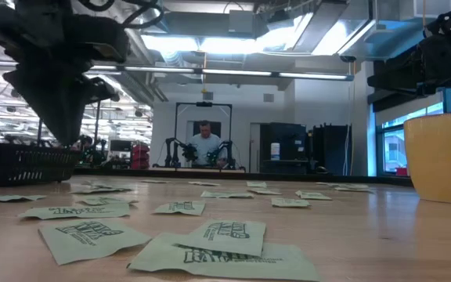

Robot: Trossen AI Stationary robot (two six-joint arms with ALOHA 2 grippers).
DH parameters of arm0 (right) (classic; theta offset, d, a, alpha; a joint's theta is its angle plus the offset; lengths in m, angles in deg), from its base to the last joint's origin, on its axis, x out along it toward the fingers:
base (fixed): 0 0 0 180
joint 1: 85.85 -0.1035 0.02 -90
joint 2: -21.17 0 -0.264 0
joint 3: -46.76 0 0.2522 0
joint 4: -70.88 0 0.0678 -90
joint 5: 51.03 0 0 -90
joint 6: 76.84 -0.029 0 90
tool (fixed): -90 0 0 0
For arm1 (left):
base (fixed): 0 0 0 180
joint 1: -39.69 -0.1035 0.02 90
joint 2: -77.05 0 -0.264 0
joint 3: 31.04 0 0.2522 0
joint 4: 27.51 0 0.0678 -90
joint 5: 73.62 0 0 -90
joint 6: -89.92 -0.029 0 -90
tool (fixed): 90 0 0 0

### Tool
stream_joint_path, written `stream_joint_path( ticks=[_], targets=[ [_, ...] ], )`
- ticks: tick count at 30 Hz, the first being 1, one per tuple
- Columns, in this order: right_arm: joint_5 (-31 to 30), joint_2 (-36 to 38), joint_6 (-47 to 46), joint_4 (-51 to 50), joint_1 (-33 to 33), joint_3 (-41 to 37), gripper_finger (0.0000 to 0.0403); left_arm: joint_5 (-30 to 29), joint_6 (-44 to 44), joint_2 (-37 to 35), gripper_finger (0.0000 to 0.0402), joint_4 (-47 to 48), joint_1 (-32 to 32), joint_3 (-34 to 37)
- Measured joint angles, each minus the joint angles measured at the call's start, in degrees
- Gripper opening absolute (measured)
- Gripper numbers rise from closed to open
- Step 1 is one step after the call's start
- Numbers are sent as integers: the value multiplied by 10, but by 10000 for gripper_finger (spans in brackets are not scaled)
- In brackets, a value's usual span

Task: Pick and place Stevia / Truvia into bins
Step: Put the stevia packet into the black bin

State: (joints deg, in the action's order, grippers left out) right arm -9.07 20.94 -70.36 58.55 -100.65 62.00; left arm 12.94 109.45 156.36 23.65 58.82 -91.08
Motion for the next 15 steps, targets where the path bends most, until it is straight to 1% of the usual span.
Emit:
stream_joint_path(
  ticks=[6,11,15],
  targets=[
    [0,0,0,0,0,0,90,2,-2,17,69,-1,34,0],
    [0,0,0,-1,0,0,90,2,0,51,72,-2,68,0],
    [0,0,0,-1,0,0,90,2,35,84,72,-3,88,0]
  ],
)
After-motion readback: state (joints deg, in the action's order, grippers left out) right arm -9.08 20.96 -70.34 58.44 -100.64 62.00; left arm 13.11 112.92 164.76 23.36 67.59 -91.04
